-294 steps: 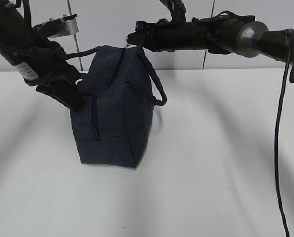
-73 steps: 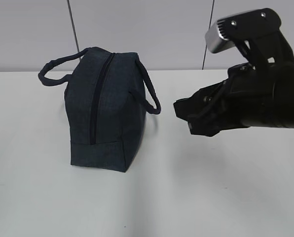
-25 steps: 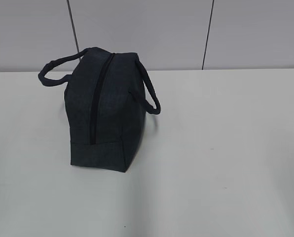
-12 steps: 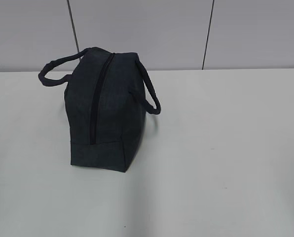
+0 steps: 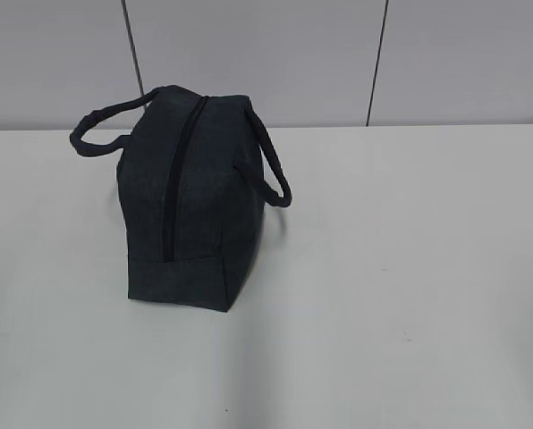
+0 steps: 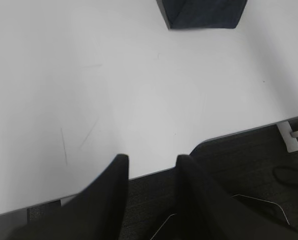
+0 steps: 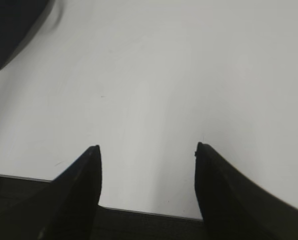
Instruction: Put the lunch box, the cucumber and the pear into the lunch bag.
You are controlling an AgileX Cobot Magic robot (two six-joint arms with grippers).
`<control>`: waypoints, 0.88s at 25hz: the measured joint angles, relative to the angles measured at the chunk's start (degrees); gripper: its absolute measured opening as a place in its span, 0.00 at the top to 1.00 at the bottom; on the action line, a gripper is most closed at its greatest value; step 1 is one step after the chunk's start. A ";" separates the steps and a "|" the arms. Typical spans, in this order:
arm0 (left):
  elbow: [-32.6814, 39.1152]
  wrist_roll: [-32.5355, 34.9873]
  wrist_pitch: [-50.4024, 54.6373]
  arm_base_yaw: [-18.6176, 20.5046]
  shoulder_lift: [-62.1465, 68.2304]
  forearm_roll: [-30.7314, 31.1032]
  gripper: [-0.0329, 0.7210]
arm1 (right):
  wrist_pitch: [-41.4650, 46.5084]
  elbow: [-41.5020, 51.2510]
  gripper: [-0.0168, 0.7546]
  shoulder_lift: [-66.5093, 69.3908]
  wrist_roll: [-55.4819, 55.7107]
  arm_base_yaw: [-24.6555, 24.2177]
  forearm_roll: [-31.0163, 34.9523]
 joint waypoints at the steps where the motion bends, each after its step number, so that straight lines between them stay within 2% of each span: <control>1: 0.00 0.00 0.00 0.00 0.00 0.00 0.64 | 0.00 0.00 0.41 0.00 0.00 0.00 0.00; 6: 0.00 0.00 0.00 0.39 -0.49 0.00 0.64 | 0.00 0.00 0.41 0.00 0.00 0.00 0.00; 15: 0.00 0.00 0.05 10.12 -7.50 0.00 0.64 | 0.15 0.05 0.41 -1.26 0.00 -1.34 0.00; 19: 0.00 0.00 0.16 10.69 -7.97 0.00 0.64 | 0.25 0.05 0.41 -1.26 0.00 -4.98 0.00; 22: 0.00 0.00 0.16 10.69 -7.97 0.00 0.64 | 0.35 0.05 0.41 -1.26 0.00 -5.55 0.00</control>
